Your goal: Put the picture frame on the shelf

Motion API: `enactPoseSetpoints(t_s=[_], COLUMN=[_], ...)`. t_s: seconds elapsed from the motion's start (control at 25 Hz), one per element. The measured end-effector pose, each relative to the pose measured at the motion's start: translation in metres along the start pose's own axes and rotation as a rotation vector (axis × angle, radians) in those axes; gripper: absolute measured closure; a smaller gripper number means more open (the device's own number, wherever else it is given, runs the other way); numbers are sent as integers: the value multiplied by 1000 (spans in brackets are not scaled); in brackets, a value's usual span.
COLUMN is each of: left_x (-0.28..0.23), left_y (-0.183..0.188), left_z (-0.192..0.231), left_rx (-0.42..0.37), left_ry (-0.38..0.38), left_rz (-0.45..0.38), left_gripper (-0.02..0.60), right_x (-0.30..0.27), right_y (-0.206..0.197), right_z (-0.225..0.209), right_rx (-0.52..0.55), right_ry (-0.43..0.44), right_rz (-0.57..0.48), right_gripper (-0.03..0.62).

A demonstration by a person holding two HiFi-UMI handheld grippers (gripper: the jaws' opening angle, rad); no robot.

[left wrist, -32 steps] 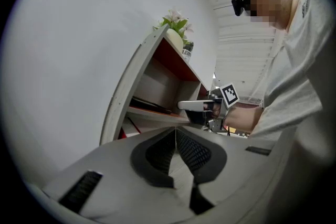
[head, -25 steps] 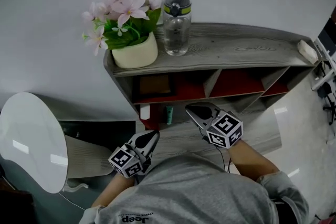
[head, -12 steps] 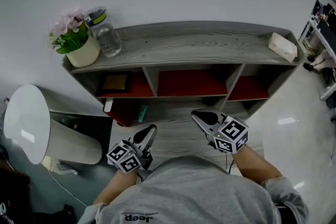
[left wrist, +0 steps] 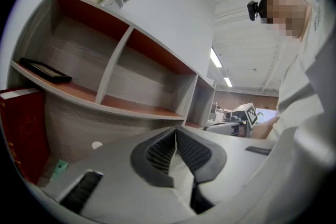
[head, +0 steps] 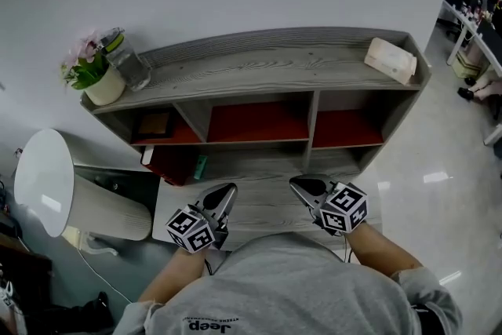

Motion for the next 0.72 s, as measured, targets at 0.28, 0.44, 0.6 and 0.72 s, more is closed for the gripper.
enactPoseSetpoints(t_s=[0.28,0.44,0.6,0.72], left_x=[-9,-6,2,10], left_y=[-26,-39,-52,-56], left_z=[25,54,80,88], left_rx=[-27,-34,-32,-14], left_ry=[-83,-144,-169,-172], left_rz=[95,150,182,174], left_gripper=[568,568,568,568], right_x=[-32,-61,-91,-103], right_y=[-30,-23,-22,-26], right_z=[5,10,15,20], right_rx=[-132,-203,-198,-180], right_ry=[-20,-63,-102,-118], right_rz=[42,0,24,64], right_gripper=[592,591,588,588])
Point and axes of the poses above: the fingertips, and each gripper's own axes: x backward along the fingers, z to its left, y out of its top, the point moved 8 cm from there along x, backward along the fingers, and after that the axes turned 13 degrees about z, right-handed, at the moved point
